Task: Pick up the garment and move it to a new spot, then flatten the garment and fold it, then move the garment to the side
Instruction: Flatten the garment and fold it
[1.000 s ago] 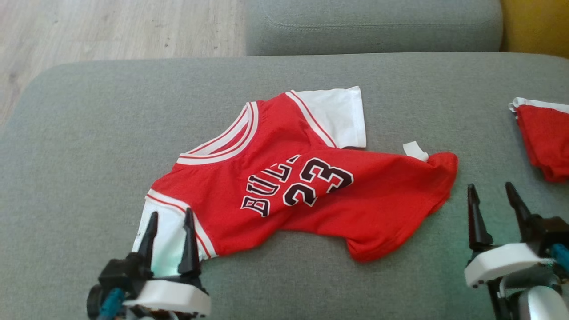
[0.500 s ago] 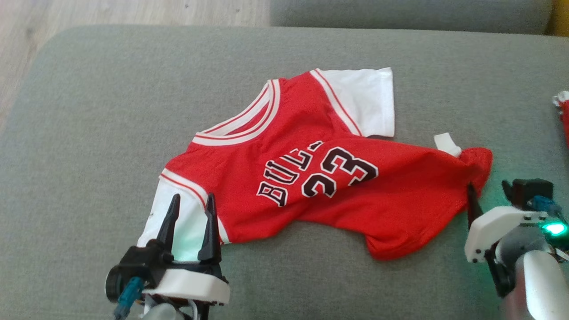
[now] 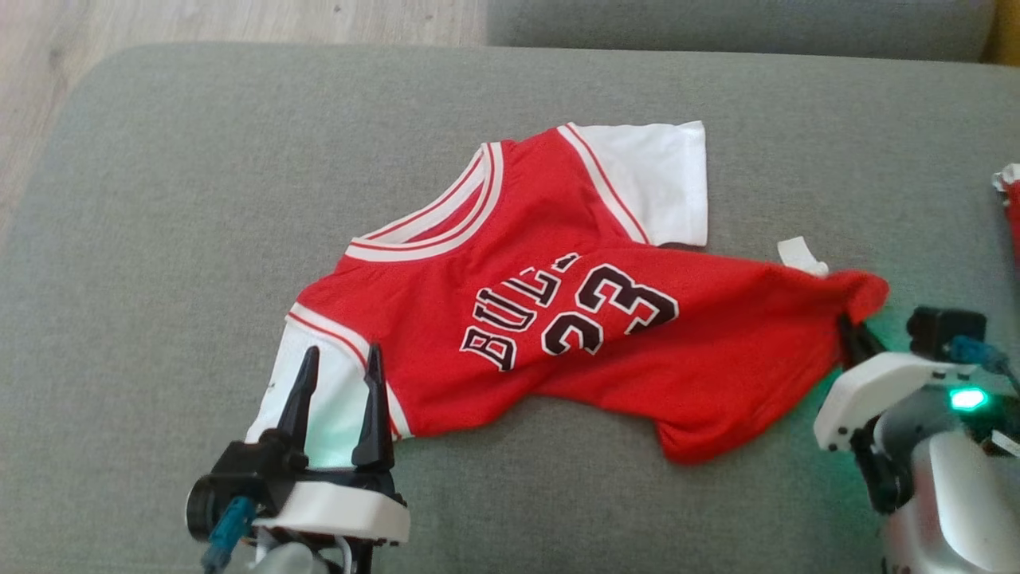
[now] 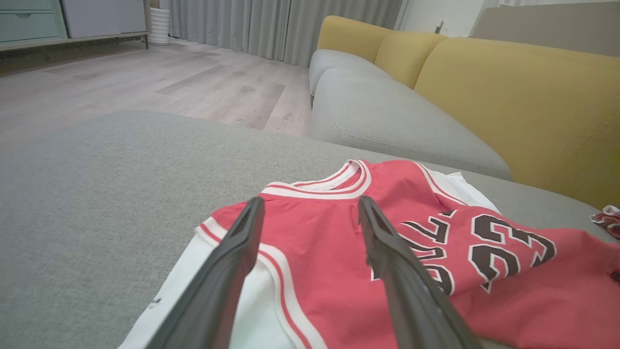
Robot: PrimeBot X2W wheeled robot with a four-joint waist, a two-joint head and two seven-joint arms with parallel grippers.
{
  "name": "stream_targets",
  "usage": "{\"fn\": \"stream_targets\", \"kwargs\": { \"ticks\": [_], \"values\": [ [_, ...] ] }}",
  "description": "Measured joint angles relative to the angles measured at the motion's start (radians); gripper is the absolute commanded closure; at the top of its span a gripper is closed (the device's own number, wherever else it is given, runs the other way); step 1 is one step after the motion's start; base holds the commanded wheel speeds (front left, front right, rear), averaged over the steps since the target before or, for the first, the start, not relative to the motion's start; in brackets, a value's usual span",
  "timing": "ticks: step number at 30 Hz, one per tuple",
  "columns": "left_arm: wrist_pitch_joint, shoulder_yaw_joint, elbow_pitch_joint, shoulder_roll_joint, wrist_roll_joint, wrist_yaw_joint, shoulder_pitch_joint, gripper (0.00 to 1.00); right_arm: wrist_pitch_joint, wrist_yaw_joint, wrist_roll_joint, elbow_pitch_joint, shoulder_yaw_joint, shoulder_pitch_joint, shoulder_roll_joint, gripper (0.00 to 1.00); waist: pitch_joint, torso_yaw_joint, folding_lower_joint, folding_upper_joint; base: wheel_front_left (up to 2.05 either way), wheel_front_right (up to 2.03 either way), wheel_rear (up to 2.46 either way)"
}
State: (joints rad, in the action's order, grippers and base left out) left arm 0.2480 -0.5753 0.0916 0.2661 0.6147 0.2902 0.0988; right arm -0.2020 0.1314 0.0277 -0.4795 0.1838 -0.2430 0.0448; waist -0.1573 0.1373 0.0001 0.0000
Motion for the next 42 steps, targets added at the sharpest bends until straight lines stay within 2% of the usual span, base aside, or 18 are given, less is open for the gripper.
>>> {"fn": "stream_targets", "kwargs": {
  "ticks": [4,9,17,23,26,29,33,35,36,37,42],
  "values": [
    [0.000,0.003,0.000,0.000,0.000,0.000,-0.001,0.00,0.037,0.000,-0.007,0.096,-0.004,0.000,0.000,1.00,0.017,-0.013,-0.0001,0.0000,0.00,0.00,0.00],
    [0.001,0.009,-0.001,0.000,-0.008,0.000,-0.006,0.00,0.043,0.000,-0.020,0.304,-0.022,0.015,0.000,1.00,0.045,-0.024,-0.0001,0.0000,0.00,0.00,0.00],
    [0.001,0.021,-0.008,-0.001,-0.008,0.000,-0.027,0.00,-0.033,0.000,-0.021,0.616,-0.055,0.134,0.000,1.00,0.063,-0.034,-0.0001,0.0000,0.00,0.00,0.00],
    [0.001,0.024,-0.014,-0.011,-0.009,0.000,-0.027,0.00,-0.064,0.000,-0.038,0.840,-0.104,0.131,0.000,1.00,0.051,-0.015,-0.0001,0.0000,0.00,0.00,0.00],
    [0.001,0.026,-0.014,-0.014,-0.009,-0.002,-0.027,0.00,-0.092,0.000,-0.041,0.894,-0.129,0.130,0.000,1.00,0.045,-0.009,-0.0001,0.0000,0.00,0.00,0.00],
    [0.001,0.029,-0.015,-0.019,-0.014,-0.009,-0.027,0.00,-0.116,0.000,-0.057,0.890,-0.140,0.113,0.000,1.00,0.033,-0.005,-0.0001,0.0000,0.00,0.00,0.00],
    [0.001,0.029,-0.022,-0.028,-0.031,-0.014,-0.021,0.00,-0.125,0.000,-0.066,0.778,-0.138,0.000,0.013,1.00,0.008,0.006,-0.0001,0.0000,0.00,0.00,0.00],
    [0.001,0.030,-0.023,-0.034,-0.039,-0.021,-0.017,0.00,-0.125,0.000,-0.068,0.695,-0.129,-0.084,0.031,1.00,-0.008,0.014,0.0000,0.0000,0.00,0.00,0.00],
    [0.001,0.029,-0.023,-0.044,-0.046,-0.027,-0.007,0.00,-0.125,0.000,-0.085,0.597,-0.107,-0.175,0.058,1.00,-0.024,0.027,-0.0001,0.0000,0.00,0.00,0.00],
    [0.001,0.029,-0.023,-0.044,-0.046,-0.027,-0.007,0.00,-0.125,0.000,-0.085,0.597,-0.107,-0.175,0.058,1.00,-0.024,0.027,-0.0001,0.0000,0.00,0.00,0.00],
    [0.001,0.026,-0.014,-0.079,-0.063,-0.054,0.046,0.00,-0.084,0.000,-0.145,0.304,-0.035,-0.364,0.132,1.00,-0.070,0.076,0.0001,0.0000,0.00,0.00,0.00]
  ]
}}
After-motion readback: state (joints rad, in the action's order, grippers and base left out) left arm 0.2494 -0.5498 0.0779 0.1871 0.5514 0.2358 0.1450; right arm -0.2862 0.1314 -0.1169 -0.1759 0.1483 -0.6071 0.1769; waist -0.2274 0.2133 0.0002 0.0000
